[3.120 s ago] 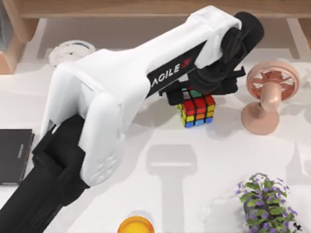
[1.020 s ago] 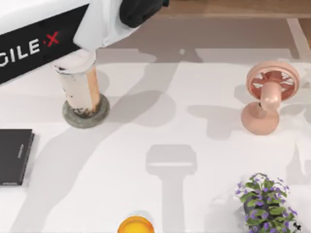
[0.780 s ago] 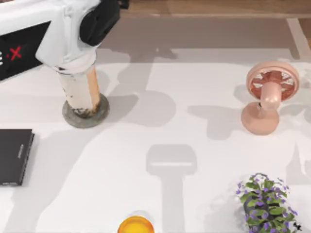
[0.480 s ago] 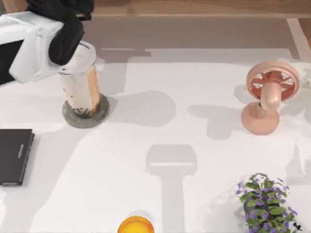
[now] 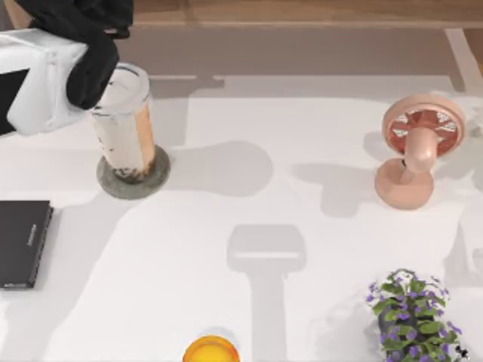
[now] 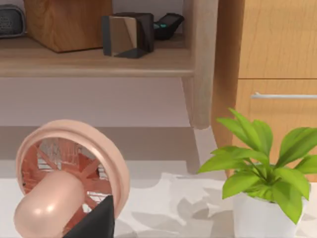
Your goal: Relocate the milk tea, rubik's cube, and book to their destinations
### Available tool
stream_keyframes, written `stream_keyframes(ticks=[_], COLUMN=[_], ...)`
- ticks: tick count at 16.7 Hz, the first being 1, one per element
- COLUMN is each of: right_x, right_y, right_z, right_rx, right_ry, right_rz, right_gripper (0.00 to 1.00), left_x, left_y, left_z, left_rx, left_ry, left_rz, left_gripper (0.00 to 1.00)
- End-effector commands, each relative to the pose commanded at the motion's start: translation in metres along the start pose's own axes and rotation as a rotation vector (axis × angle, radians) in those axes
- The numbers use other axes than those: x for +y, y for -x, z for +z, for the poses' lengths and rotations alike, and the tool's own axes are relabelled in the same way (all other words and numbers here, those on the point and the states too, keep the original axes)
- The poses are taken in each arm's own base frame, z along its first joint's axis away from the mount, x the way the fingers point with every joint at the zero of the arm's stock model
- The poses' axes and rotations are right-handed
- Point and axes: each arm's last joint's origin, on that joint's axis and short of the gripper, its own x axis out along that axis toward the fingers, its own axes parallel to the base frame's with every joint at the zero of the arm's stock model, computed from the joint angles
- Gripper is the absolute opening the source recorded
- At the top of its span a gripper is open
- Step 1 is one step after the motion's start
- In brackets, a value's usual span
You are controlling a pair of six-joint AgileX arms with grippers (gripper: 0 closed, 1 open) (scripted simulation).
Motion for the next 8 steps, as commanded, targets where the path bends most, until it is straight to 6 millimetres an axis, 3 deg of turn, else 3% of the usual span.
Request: stream_keyframes(ticks=[4, 8], right_x=[0.0, 0.0], right_y=[0.0, 0.0], right_z=[0.0, 0.0], right_rx=[0.0, 0.0], right_ry=[0.0, 0.0], right_rz=[0.0, 0.0], right_gripper=[1.0, 1.0], left_x=[-0.002, -0.003], left_y=[-0.01, -0.039], left_z=[0.012, 0.02], left_rx=[-0.033, -0.064], left_ry=[0.011, 0.015], left_rz=[-0.002, 0.002], left_gripper=[0.0, 0.0])
